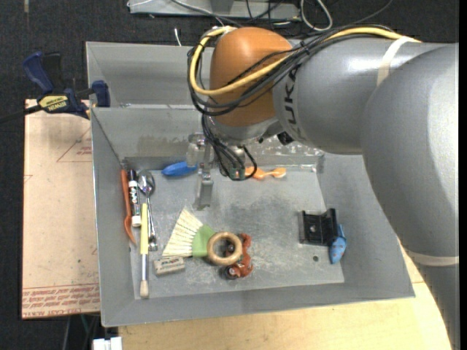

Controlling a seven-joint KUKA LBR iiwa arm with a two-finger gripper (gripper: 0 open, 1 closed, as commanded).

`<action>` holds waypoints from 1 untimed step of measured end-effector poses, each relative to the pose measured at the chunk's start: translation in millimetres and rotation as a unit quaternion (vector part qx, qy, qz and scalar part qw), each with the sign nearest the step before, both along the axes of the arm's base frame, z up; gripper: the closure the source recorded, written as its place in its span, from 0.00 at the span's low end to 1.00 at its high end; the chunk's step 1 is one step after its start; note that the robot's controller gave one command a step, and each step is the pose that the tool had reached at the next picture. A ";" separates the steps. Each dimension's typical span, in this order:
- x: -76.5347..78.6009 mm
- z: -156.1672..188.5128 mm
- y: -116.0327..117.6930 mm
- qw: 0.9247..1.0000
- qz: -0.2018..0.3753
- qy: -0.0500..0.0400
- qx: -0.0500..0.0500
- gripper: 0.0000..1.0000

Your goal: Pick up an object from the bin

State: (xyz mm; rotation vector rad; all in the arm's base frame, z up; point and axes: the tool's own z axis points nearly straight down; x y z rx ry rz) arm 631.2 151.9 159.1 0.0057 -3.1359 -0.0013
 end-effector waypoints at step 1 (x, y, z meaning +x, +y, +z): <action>2.1 4.4 -0.7 1.000 -0.001 -0.004 0.000 0.00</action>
Offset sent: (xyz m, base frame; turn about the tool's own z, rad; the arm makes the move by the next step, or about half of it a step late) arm -0.0679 0.0102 -0.0891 -0.4798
